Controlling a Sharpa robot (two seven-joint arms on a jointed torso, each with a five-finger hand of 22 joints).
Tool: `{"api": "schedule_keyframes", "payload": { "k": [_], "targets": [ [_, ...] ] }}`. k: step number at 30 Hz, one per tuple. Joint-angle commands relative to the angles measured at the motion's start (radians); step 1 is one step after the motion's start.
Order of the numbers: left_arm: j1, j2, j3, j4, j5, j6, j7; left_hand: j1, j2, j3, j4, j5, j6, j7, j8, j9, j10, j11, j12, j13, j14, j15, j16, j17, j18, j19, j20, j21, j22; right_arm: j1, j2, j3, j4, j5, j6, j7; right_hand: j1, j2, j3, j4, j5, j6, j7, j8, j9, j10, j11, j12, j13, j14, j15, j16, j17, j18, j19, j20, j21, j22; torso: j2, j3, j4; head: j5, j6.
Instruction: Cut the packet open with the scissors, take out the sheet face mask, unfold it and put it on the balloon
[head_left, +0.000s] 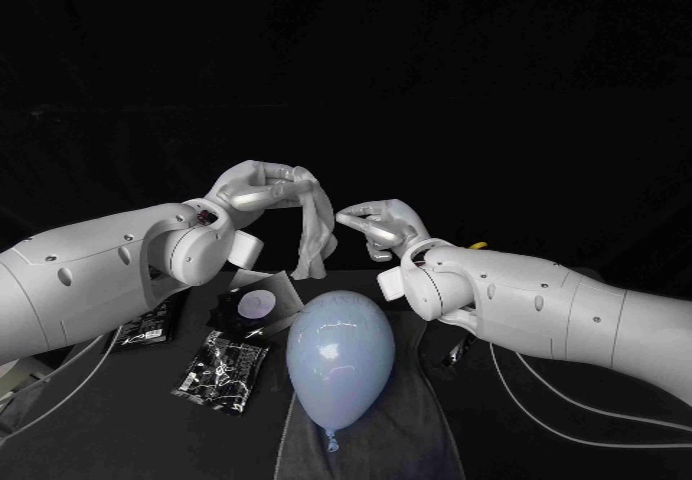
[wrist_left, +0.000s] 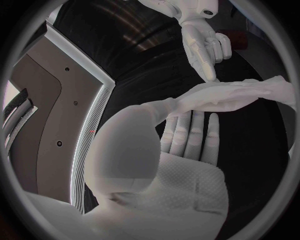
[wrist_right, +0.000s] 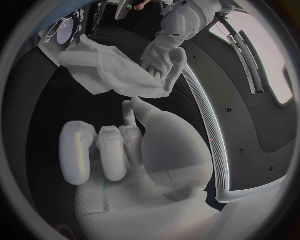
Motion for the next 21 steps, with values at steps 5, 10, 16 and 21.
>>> {"api": "schedule_keyframes", "payload": {
  "k": [5, 10, 16, 21],
  "targets": [
    [0.0, 0.001, 0.001, 0.002, 0.0, 0.003, 0.005, 0.001, 0.011, 0.0, -0.007, 0.003, 0.004, 0.005, 0.003, 0.073, -0.005, 0.0, 0.001, 0.001, -0.007, -0.001, -0.001, 0.001, -0.014, 0.001, -0.002, -0.002, 0.0, 0.001, 0.001, 0.001, 0.001, 0.011, -0.029, 0.013, 0.06, 0.016, 0.031, -0.048, 0.004, 0.034, -0.022, 0.037, 0.019, 0.084, -0.028, 0.005, 0.238, 0.104, -0.023, 0.004, 0.263, -0.015, 0.045, -0.023, 0.01, 0.224, 0.0, -0.0002, 0.0001, -0.002, -0.001],
    [0.0, 0.003, 0.001, 0.003, 0.0, 0.004, 0.004, 0.001, 0.011, 0.0, -0.007, 0.003, 0.004, 0.005, 0.003, 0.073, -0.005, 0.0, 0.001, 0.001, -0.007, -0.001, -0.001, 0.001, -0.014, 0.001, -0.002, -0.002, 0.0, 0.001, 0.003, 0.001, 0.004, -0.004, -0.024, -0.003, 0.057, -0.006, 0.028, -0.074, 0.003, 0.032, -0.022, 0.057, 0.032, 0.08, -0.03, 0.0, 0.233, 0.104, -0.029, 0.004, 0.263, -0.014, 0.043, -0.031, 0.006, 0.223, 0.0, -0.0006, 0.0006, -0.002, 0.0],
    [0.0, 0.003, 0.001, 0.002, 0.0, 0.003, 0.003, 0.001, 0.011, 0.0, -0.007, 0.003, 0.004, 0.005, 0.003, 0.073, -0.005, 0.0, 0.001, 0.001, -0.007, -0.001, -0.001, 0.001, -0.014, 0.001, -0.002, -0.002, 0.0, 0.001, 0.003, 0.001, 0.008, -0.03, 0.018, -0.02, -0.009, -0.069, -0.014, -0.065, 0.003, -0.104, 0.038, -0.03, -0.01, 0.052, 0.019, -0.032, 0.205, 0.104, 0.012, 0.004, 0.263, -0.007, 0.022, -0.007, -0.035, 0.21, 0.001, -0.0005, 0.0007, -0.002, 0.0],
    [0.0, 0.003, 0.001, 0.002, 0.0, 0.002, 0.003, 0.001, 0.011, 0.0, -0.007, 0.003, 0.004, 0.005, 0.003, 0.073, -0.005, 0.0, 0.001, 0.001, -0.007, -0.001, -0.001, 0.001, -0.014, 0.001, -0.002, -0.002, 0.0, 0.001, -0.003, 0.001, 0.014, -0.048, 0.042, -0.022, -0.013, -0.087, -0.038, -0.071, 0.003, -0.161, 0.055, -0.066, -0.024, 0.028, 0.04, -0.053, 0.185, 0.104, 0.032, 0.004, 0.263, -0.001, 0.005, 0.011, -0.067, 0.201, 0.001, -0.0008, 0.0007, -0.002, 0.001]
  ]
}}
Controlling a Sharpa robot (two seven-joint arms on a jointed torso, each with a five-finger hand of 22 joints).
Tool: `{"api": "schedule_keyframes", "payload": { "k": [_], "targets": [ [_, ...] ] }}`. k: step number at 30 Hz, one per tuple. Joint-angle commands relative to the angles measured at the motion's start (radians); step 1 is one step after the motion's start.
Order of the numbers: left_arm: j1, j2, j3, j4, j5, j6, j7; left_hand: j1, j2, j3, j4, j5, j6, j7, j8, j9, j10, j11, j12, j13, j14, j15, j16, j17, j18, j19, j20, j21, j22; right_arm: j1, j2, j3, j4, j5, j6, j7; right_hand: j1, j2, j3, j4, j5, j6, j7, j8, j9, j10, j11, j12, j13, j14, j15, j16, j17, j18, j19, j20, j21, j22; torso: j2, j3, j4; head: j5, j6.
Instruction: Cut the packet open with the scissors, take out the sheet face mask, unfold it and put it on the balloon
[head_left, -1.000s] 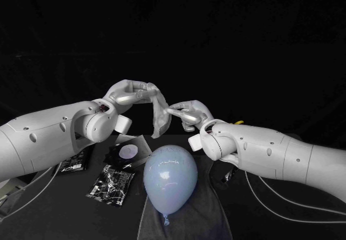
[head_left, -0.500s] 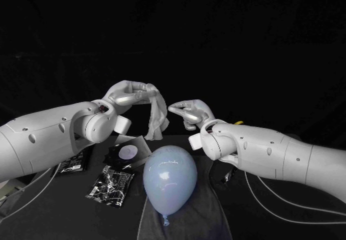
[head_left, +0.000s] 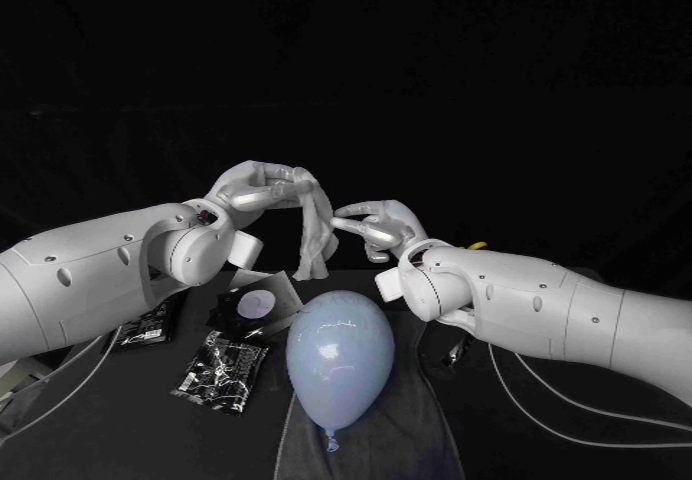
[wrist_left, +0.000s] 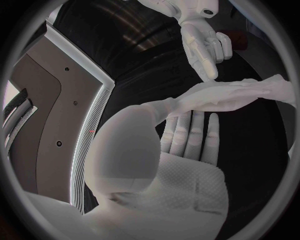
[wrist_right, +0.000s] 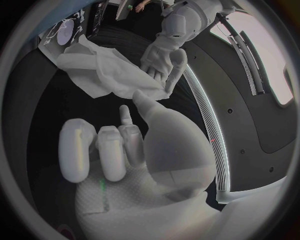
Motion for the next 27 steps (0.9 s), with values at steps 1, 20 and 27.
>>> {"api": "schedule_keyframes", "payload": {
  "k": [1, 20, 27],
  "targets": [
    [0.0, 0.002, 0.001, 0.001, 0.001, 0.002, 0.006, 0.001, 0.011, 0.0, -0.007, 0.004, 0.001, 0.003, 0.004, 0.073, -0.005, 0.0, 0.001, 0.001, -0.007, -0.001, -0.001, 0.001, -0.014, 0.001, -0.002, -0.002, 0.0, 0.001, -0.004, 0.001, 0.003, -0.038, 0.048, -0.009, 0.001, -0.01, -0.009, -0.002, 0.003, -0.015, 0.005, -0.009, -0.003, 0.028, 0.008, -0.005, 0.186, 0.104, 0.007, 0.003, 0.263, -0.001, 0.005, 0.009, -0.005, 0.202, 0.0, 0.0001, -0.0004, 0.001, 0.001],
    [0.0, 0.002, 0.001, 0.01, 0.0, 0.006, 0.007, 0.001, 0.011, 0.001, -0.01, 0.004, 0.0, 0.003, 0.006, 0.077, -0.005, -0.001, 0.002, 0.001, -0.007, -0.002, 0.0, 0.003, -0.014, 0.001, -0.002, -0.002, 0.0, 0.001, 0.023, 0.001, -0.025, -0.051, 0.038, -0.012, 0.008, 0.022, -0.024, 0.001, 0.003, 0.018, 0.006, 0.006, 0.004, 0.04, 0.011, 0.011, 0.199, 0.104, 0.012, 0.003, 0.263, -0.002, 0.012, 0.023, 0.01, 0.207, 0.0, -0.0009, 0.001, 0.003, 0.002],
    [0.0, 0.001, 0.001, 0.015, 0.0, 0.006, 0.007, 0.001, 0.011, 0.001, -0.01, 0.004, 0.0, 0.003, 0.006, 0.077, -0.005, -0.001, 0.002, 0.001, -0.007, -0.002, 0.0, 0.003, -0.014, 0.001, -0.002, -0.002, 0.0, 0.001, 0.029, 0.001, -0.036, -0.047, 0.031, -0.01, 0.016, 0.064, -0.011, 0.008, 0.004, 0.08, -0.012, 0.031, 0.01, 0.052, -0.004, 0.023, 0.21, 0.104, 0.002, 0.003, 0.263, -0.005, 0.022, 0.019, 0.029, 0.212, 0.0, -0.0011, 0.0003, 0.004, 0.001]
  ]
}}
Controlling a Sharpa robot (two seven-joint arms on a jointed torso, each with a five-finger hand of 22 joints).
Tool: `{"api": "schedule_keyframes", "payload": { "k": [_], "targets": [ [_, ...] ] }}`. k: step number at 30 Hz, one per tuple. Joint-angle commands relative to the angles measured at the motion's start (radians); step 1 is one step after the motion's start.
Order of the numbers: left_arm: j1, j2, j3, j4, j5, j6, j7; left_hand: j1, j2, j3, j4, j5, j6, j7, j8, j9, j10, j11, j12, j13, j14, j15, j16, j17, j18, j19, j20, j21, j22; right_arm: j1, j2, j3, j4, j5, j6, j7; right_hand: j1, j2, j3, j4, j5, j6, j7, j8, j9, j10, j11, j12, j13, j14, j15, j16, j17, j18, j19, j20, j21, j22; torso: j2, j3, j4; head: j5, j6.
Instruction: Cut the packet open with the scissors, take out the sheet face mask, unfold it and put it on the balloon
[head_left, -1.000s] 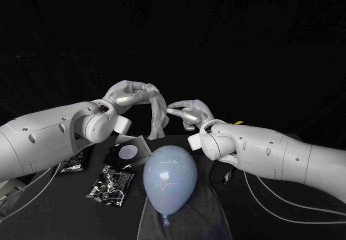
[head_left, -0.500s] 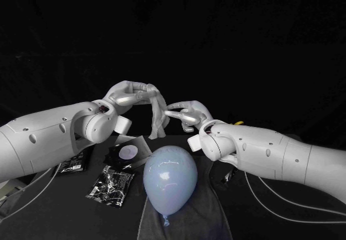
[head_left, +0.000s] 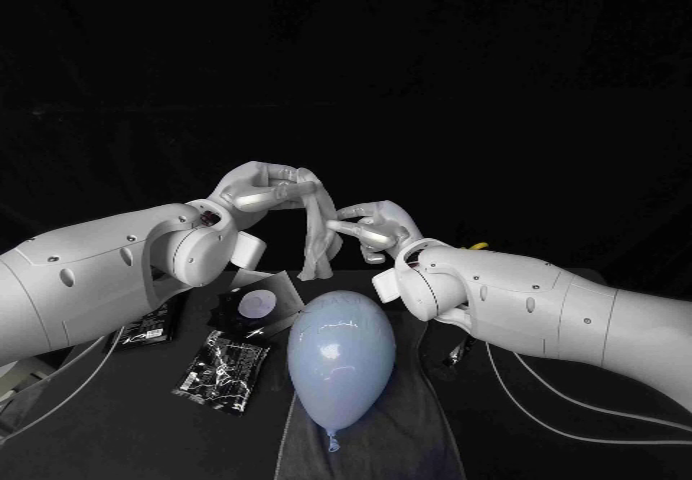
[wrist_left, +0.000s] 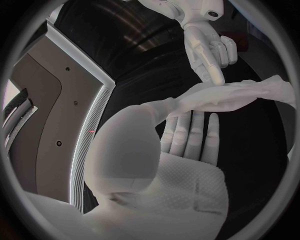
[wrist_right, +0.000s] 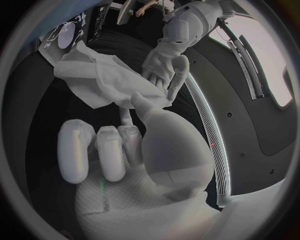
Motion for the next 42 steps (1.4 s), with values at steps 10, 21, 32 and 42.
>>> {"api": "schedule_keyframes", "payload": {
  "k": [10, 21, 32, 42],
  "targets": [
    [0.0, 0.0, 0.001, 0.003, 0.0, 0.003, 0.008, 0.002, 0.012, 0.0, -0.003, 0.006, 0.003, 0.003, 0.003, 0.077, -0.005, -0.001, 0.002, 0.001, -0.007, -0.002, 0.0, 0.001, -0.014, 0.001, -0.002, -0.002, 0.0, 0.001, -0.004, 0.001, 0.002, 0.013, 0.015, 0.029, 0.029, 0.075, 0.06, 0.002, 0.004, 0.124, -0.083, 0.12, 0.056, 0.068, -0.079, 0.021, 0.226, 0.104, -0.066, 0.003, 0.263, -0.01, 0.034, -0.053, 0.026, 0.218, 0.0, 0.0016, -0.001, 0.004, -0.001],
    [0.0, -0.002, 0.001, -0.005, 0.0, -0.019, 0.004, 0.002, 0.012, 0.0, -0.005, 0.006, 0.002, 0.004, 0.004, 0.079, -0.005, -0.001, 0.003, 0.001, -0.007, -0.002, 0.0, 0.002, -0.014, 0.005, -0.002, -0.002, 0.001, 0.003, -0.023, 0.001, 0.018, 0.014, -0.031, 0.048, 0.02, 0.06, 0.101, -0.014, 0.004, 0.104, -0.089, 0.174, 0.09, 0.077, -0.087, 0.029, 0.234, 0.104, -0.076, 0.003, 0.263, -0.013, 0.041, -0.066, 0.038, 0.222, -0.001, 0.0018, -0.0015, 0.004, -0.002],
    [-0.006, -0.003, -0.001, -0.011, -0.059, -0.077, 0.005, 0.0, 0.004, -0.002, -0.011, 0.006, -0.003, 0.005, 0.003, 0.083, -0.008, 0.0, 0.004, 0.001, -0.011, -0.001, -0.001, 0.004, -0.014, 0.004, -0.001, -0.002, 0.001, 0.058, -0.064, 0.001, 0.05, -0.161, -0.01, -0.056, 0.018, 0.052, 0.128, -0.028, 0.004, 0.096, -0.088, 0.197, 0.102, 0.09, -0.088, 0.045, 0.248, 0.104, -0.077, 0.003, 0.263, -0.014, 0.042, -0.068, 0.04, 0.222, -0.004, 0.0, -0.0028, -0.003, 0.005],
    [-0.015, 0.001, -0.004, -0.015, -0.12, -0.107, 0.013, 0.011, 0.001, 0.007, -0.03, 0.006, -0.008, 0.009, 0.0, 0.086, -0.02, 0.004, 0.003, 0.001, -0.024, 0.003, -0.006, 0.007, -0.018, -0.011, -0.001, -0.005, -0.001, 0.148, -0.087, 0.001, 0.064, -0.451, 0.203, -0.289, 0.014, 0.045, 0.142, -0.037, 0.004, 0.092, -0.088, 0.207, 0.106, 0.093, -0.087, 0.049, 0.252, 0.104, -0.077, 0.003, 0.263, -0.012, 0.039, -0.069, 0.033, 0.22, -0.012, -0.0022, -0.0043, -0.002, 0.015]
  ]
}}
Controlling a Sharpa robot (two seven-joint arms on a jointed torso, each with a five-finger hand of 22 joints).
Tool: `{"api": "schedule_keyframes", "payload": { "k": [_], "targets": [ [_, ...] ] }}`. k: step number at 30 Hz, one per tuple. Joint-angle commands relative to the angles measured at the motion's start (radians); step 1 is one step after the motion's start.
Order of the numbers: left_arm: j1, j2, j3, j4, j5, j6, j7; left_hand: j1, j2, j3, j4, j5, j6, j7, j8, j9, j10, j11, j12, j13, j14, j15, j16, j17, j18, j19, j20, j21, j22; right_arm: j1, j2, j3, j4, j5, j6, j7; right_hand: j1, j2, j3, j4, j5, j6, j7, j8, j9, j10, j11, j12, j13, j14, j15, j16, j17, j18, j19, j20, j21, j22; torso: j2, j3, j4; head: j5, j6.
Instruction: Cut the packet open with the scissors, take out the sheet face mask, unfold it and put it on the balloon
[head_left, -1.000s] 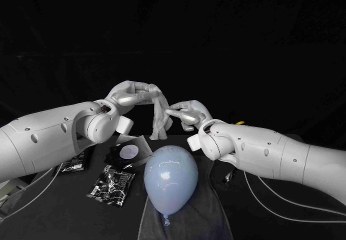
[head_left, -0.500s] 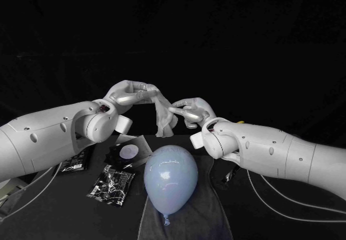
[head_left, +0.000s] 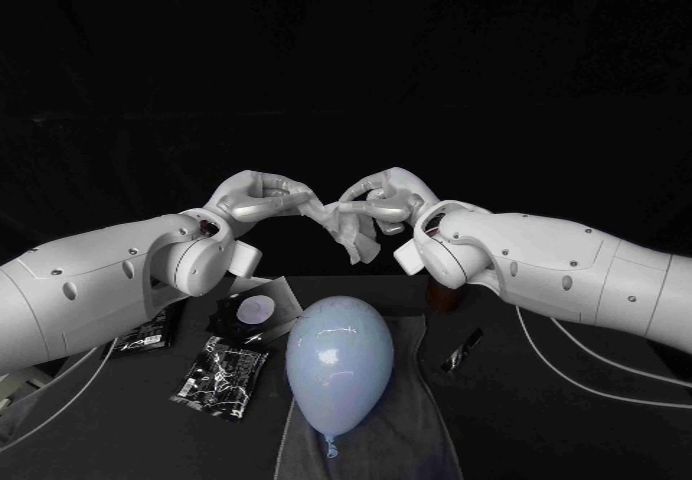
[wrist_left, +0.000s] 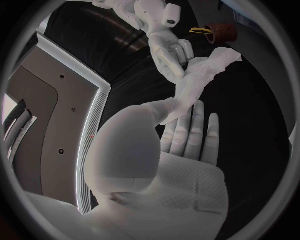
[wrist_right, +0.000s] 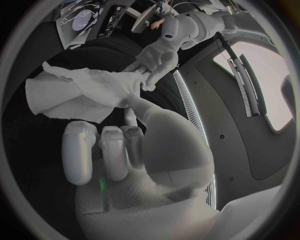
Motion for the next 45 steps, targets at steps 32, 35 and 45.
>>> {"api": "schedule_keyframes", "payload": {
  "k": [32, 35, 45],
  "targets": [
    [-0.049, -0.017, 0.003, 0.028, 0.061, -0.041, 0.035, -0.031, -0.007, 0.03, -0.039, 0.005, 0.006, 0.02, 0.003, 0.086, -0.112, 0.031, 0.03, 0.002, -0.17, 0.038, 0.023, 0.016, -0.075, -0.214, 0.0, -0.018, -0.013, 0.141, 0.029, -0.015, 0.007, -0.935, 0.264, -0.44, -0.03, -0.028, 0.045, -0.011, 0.005, -0.002, -0.006, 0.035, 0.067, 0.103, -0.011, 0.012, 0.259, 0.104, -0.012, 0.004, 0.263, -0.021, 0.059, -0.008, 0.036, 0.232, -0.032, -0.0127, -0.0063, 0.002, 0.023],
    [-0.054, -0.016, -0.001, 0.03, 0.059, -0.038, 0.033, -0.033, -0.009, 0.029, -0.042, 0.005, 0.001, 0.023, -0.001, 0.085, -0.114, 0.03, 0.036, 0.003, -0.176, 0.038, 0.032, 0.02, -0.075, -0.218, 0.0, -0.018, -0.013, 0.139, 0.025, -0.016, 0.017, -0.898, 0.24, -0.423, -0.03, -0.028, 0.046, -0.011, 0.005, -0.002, -0.006, 0.036, 0.067, 0.104, -0.011, 0.013, 0.26, 0.104, -0.012, 0.004, 0.263, -0.02, 0.059, -0.008, 0.035, 0.232, -0.037, -0.0113, -0.0047, 0.003, 0.03],
    [-0.068, 0.0, -0.005, 0.03, -0.025, -0.054, 0.012, -0.018, -0.001, 0.046, -0.065, 0.005, 0.014, 0.023, 0.0, 0.085, -0.122, 0.03, 0.053, 0.006, -0.199, 0.039, 0.062, 0.03, -0.076, -0.228, 0.001, -0.018, -0.013, 0.134, 0.018, -0.017, 0.081, -0.939, 0.209, -0.412, -0.031, -0.028, 0.05, -0.011, 0.005, -0.002, -0.006, 0.036, 0.066, 0.102, -0.011, 0.01, 0.258, 0.104, -0.012, 0.004, 0.263, -0.02, 0.058, -0.009, 0.033, 0.231, -0.04, -0.0084, -0.0083, 0.006, 0.039]
  ]
}}
